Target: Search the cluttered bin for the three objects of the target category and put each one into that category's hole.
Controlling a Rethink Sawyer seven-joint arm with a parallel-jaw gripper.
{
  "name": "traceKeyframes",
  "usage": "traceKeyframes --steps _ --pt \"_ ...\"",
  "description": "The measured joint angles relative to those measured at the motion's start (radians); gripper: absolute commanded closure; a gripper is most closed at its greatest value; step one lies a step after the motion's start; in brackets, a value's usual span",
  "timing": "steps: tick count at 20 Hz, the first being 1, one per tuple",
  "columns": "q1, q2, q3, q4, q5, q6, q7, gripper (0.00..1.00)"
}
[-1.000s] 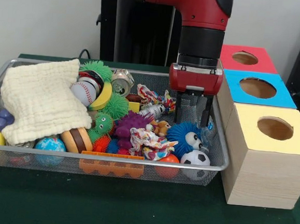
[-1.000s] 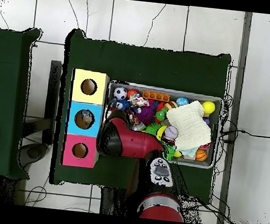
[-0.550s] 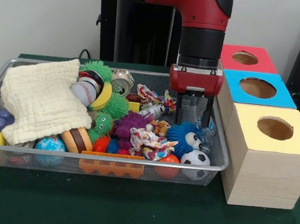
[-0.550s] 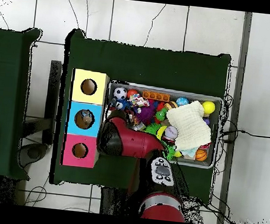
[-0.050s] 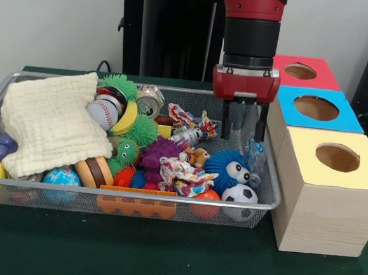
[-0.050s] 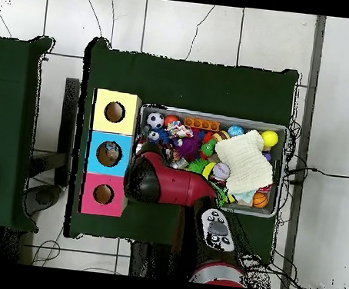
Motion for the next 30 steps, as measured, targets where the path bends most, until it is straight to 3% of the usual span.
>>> traceKeyframes --steps 6,14,30 --pt "0.000 -0.045 0.022 0.012 0.000 0.081 0.000 0.00" --pt "0.000 -0.063 0.038 0.012 0.000 0.095 0.000 0.00" --pt "0.019 0.006 0.026 0.012 0.000 0.077 0.000 0.00"
